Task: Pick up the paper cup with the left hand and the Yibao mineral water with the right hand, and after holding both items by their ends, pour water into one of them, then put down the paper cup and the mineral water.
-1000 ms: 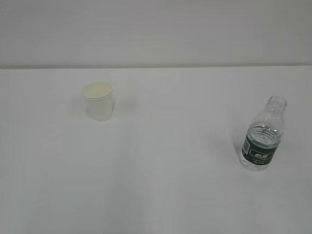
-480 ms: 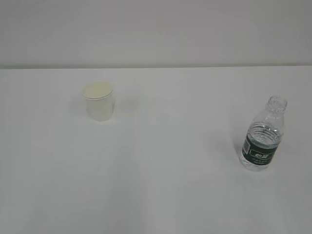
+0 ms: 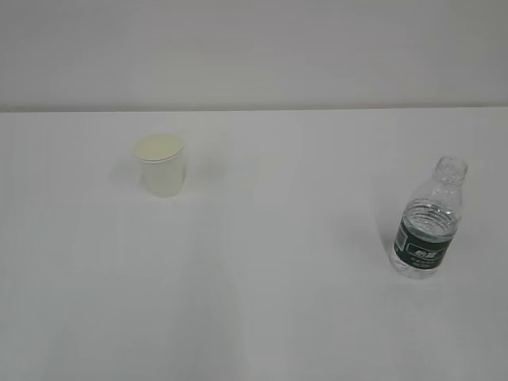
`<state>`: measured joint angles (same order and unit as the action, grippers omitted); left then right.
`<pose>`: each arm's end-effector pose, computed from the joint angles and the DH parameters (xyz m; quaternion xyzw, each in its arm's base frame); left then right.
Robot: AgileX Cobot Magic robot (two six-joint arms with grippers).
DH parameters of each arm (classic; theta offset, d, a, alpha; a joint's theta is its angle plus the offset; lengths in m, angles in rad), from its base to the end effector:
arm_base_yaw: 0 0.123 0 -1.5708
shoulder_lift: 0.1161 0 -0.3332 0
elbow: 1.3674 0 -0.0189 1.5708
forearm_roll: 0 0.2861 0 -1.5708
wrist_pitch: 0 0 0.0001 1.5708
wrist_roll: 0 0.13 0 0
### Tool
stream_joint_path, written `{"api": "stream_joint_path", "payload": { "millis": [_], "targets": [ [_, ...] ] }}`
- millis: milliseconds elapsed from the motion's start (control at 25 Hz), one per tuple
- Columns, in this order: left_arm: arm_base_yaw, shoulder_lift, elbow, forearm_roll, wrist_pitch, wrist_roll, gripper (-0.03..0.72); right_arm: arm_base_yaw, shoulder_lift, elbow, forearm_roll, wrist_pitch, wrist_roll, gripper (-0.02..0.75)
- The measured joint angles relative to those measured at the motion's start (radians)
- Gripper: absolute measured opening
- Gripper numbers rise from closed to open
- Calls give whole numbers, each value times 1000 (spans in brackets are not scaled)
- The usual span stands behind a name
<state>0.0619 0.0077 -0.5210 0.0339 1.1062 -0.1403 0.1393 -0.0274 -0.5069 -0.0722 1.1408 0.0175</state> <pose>0.0081 0.0044 0.2784 -0.0881 0.8569 -0.0030 0.5080 0.0035 -0.0081 0.2701 -0.0492 0.8630 0.0035 0.5028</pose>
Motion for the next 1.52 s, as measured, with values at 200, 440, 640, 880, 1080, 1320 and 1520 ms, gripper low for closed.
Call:
{"api": "stream_joint_path", "payload": {
  "millis": [200, 440, 640, 880, 1080, 1320, 1520],
  "targets": [
    [0, 0, -11, -13, -24, 0, 522, 0, 0, -6, 0, -5, 0, 589],
    [0, 57, -87, -130, -139, 90, 521, 0, 0, -67, -2, -182, 0, 589],
    [0, 239, -108, -222, -220, 201, 521, 0, 90, -81, -6, -246, -4, 589],
    [0, 272, -109, -281, -395, 228, 526, 0, 158, -81, -6, -391, -8, 589],
    [0, 276, -109, -315, -486, 268, 527, 0, 183, -81, -6, -519, -18, 589],
    [-33, 330, -107, -348, -605, 325, 529, 0, 271, -81, -6, -624, -38, 589],
    [-117, 449, -105, -375, -726, 338, 529, 0, 345, -81, -6, -740, -40, 589]
  ]
}}
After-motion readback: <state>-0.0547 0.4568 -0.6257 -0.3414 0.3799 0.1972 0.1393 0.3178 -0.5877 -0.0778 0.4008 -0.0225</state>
